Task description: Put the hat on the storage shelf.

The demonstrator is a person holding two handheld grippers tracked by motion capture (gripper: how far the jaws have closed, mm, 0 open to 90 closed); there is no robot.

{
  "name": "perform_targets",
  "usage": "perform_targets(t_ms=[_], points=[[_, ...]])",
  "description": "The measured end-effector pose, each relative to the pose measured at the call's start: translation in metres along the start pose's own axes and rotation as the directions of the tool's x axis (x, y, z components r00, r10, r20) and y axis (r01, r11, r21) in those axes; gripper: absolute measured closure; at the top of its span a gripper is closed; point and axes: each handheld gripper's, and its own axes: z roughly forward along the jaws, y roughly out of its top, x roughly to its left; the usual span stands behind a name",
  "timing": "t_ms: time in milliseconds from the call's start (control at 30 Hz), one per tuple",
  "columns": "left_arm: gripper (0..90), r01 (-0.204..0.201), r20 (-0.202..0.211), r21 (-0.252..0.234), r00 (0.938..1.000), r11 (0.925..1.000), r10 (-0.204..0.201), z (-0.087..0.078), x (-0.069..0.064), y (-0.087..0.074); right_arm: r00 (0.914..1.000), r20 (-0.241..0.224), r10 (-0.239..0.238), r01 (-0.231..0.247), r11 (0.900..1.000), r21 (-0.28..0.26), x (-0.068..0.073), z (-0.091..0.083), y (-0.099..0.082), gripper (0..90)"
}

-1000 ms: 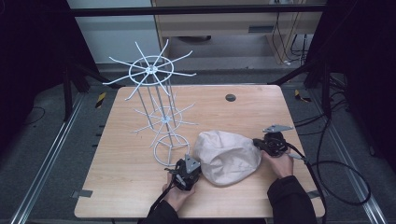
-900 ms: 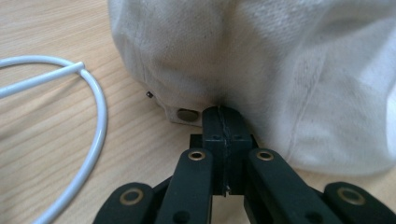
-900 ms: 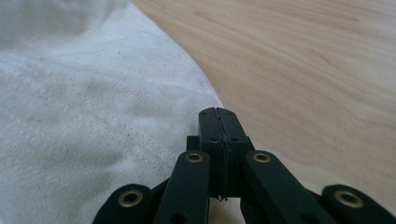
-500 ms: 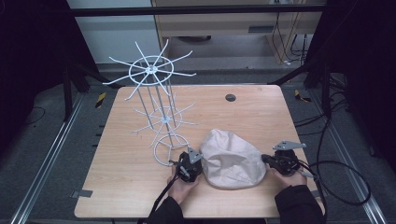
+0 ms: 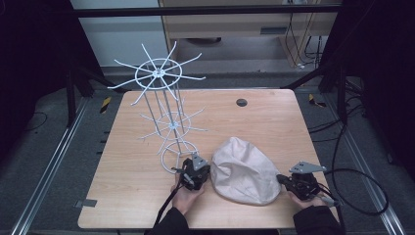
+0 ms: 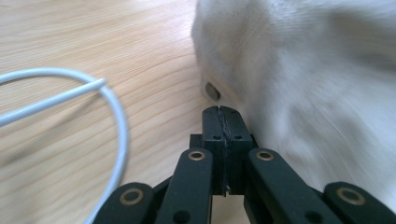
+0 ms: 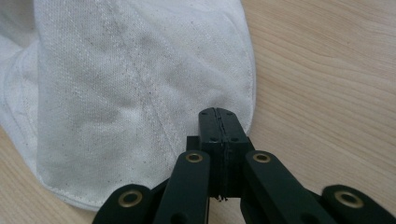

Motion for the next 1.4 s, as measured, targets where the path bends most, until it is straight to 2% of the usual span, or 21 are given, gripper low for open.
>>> perform_targets(t_ms=[67, 100, 167, 267, 333, 533, 567, 700, 767, 867, 933, 1000, 1200, 1233, 1300, 1400], points=[[90.0, -0.004, 0.012, 0.007, 0.9999, 1.0000, 0.004, -0.010, -0.002, 0.001, 1.0000, -0.005, -0.002, 0.002, 1.0000, 0.003, 0.003, -0.001, -0.001, 90.0], [90.0, 0.003, 0.028, -0.011, 0.9996, 0.9999, -0.003, -0.014, -0.007, 0.000, 0.9999, -0.002, -0.012, 0.012, 0.9999, 0.002, 0.005, -0.002, -0.002, 90.0], [90.0, -0.031, 0.039, 0.003, 0.9988, 0.9995, 0.031, -0.018, -0.014, -0.002, 0.9999, -0.003, -0.014, 0.014, 0.9999, 0.002, 0.009, -0.003, -0.003, 90.0], [90.0, -0.068, 0.039, 0.022, 0.9970, 0.9974, 0.067, -0.012, -0.026, -0.005, 0.9999, -0.004, -0.017, 0.017, 0.9999, 0.004, 0.014, -0.005, -0.005, 90.0], [90.0, -0.080, 0.041, 0.031, 0.9961, 0.9963, 0.078, -0.005, -0.027, -0.005, 0.9999, -0.002, -0.012, 0.012, 0.9999, 0.003, 0.016, -0.006, -0.006, 90.0], [90.0, -0.056, 0.026, 0.018, 0.9981, 0.9982, 0.056, 0.014, -0.027, 0.006, 0.9999, -0.012, -0.009, 0.009, 1.0000, 0.000, 0.021, -0.010, -0.011, 90.0], [90.0, -0.064, 0.023, 0.017, 0.9977, 0.9978, 0.064, 0.017, -0.026, 0.008, 0.9999, -0.011, -0.006, 0.006, 1.0000, -0.001, 0.022, -0.011, -0.011, 90.0], [89.6, -0.047, 0.021, -0.001, 0.9987, 0.9989, 0.047, 0.016, -0.020, 0.011, 0.9998, -0.014, -0.016, 0.016, 0.9999, -0.004, 0.024, -0.012, -0.012, 90.0], [88.0, -0.040, 0.015, -0.003, 0.9991, 0.9992, 0.040, 0.009, -0.017, 0.011, 0.9999, 0.003, -0.010, 0.010, 0.9998, -0.018, 0.024, -0.015, -0.010, 90.0], [86.5, -0.069, 0.017, -0.014, 0.9975, 0.9975, 0.069, -0.009, -0.009, 0.008, 0.9999, 0.012, -0.005, 0.006, 0.9992, -0.040, 0.023, -0.018, -0.008, 90.0], [84.5, -0.093, 0.011, -0.004, 0.9956, 0.9956, 0.093, -0.021, -0.004, 0.003, 0.9997, 0.022, -0.006, 0.008, 0.9983, -0.058, 0.024, -0.022, -0.005, 88.2], [81.8, -0.099, 0.020, -0.001, 0.9949, 0.9951, 0.099, -0.035, 0.004, -0.002, 0.9994, 0.032, -0.011, 0.013, 0.9977, -0.066, 0.025, -0.025, 0.000, 86.0], [73.1, -0.070, 0.017, -0.050, 0.9974, 0.9963, 0.071, -0.081, 0.032, -0.017, 0.9985, 0.047, -0.028, 0.032, 0.9960, -0.083, 0.031, -0.033, 0.018, 76.4], [70.9, -0.070, 0.006, -0.048, 0.9975, 0.9964, 0.071, -0.088, 0.038, -0.020, 0.9981, 0.052, -0.034, 0.039, 0.9956, -0.085, 0.033, -0.035, 0.023, 73.9], [67.1, -0.046, -0.007, -0.059, 0.9989, 0.9972, 0.046, -0.099, 0.048, -0.027, 0.9982, 0.049, -0.036, 0.041, 0.9951, -0.091, 0.036, -0.037, 0.031, 69.8], [61.5, -0.020, -0.041, -0.059, 0.9990, 0.9981, 0.018, -0.110, 0.064, -0.036, 0.9968, 0.047, -0.064, 0.068, 0.9940, -0.086, 0.044, -0.039, 0.046, 64.7]])
